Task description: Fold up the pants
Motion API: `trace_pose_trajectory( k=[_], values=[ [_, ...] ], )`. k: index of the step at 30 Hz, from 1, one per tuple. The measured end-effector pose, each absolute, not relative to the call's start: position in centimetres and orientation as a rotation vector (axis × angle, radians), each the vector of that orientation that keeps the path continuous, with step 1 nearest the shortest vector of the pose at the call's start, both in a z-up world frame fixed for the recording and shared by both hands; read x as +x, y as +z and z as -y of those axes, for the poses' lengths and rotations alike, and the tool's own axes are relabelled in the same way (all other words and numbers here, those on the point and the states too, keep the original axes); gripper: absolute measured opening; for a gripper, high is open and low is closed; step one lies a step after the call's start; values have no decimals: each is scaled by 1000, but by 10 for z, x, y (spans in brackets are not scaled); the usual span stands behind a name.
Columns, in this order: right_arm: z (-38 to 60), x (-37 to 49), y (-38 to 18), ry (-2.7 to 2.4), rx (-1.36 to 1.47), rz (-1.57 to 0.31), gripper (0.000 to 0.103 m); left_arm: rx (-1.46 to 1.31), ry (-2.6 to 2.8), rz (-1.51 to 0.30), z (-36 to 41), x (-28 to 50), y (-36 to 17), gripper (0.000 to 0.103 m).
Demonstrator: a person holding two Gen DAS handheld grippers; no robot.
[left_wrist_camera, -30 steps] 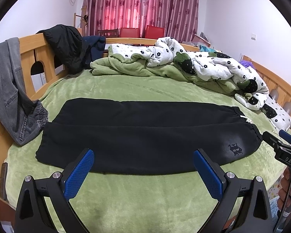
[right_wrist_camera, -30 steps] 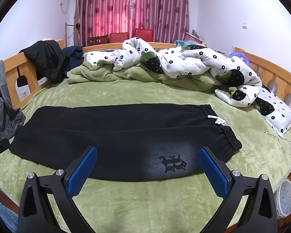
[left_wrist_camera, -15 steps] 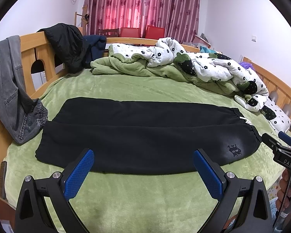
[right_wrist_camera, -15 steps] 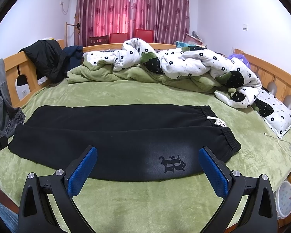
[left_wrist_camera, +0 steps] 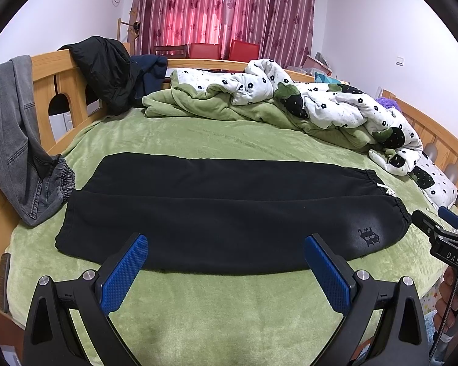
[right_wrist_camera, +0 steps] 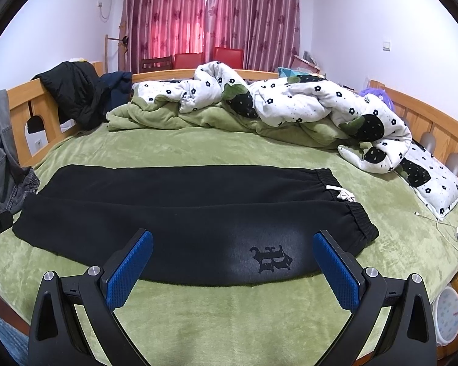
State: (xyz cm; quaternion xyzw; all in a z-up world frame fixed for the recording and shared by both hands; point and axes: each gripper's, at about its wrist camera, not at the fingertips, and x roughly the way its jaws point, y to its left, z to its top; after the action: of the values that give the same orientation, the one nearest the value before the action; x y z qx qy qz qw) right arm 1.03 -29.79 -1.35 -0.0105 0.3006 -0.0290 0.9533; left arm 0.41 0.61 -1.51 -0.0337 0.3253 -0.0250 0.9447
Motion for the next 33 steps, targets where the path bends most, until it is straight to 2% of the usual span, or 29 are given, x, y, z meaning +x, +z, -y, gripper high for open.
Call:
trace_pose_trajectory(
  k=[22,33],
  values=[
    [298,11,-12,-91,-51,-609,102,-53,-56,-634,-2,-1,-14,103],
    [292,-5,-1,-98,-123,-574,102,-98,-28,-621,-17,-19,13,103]
  ],
)
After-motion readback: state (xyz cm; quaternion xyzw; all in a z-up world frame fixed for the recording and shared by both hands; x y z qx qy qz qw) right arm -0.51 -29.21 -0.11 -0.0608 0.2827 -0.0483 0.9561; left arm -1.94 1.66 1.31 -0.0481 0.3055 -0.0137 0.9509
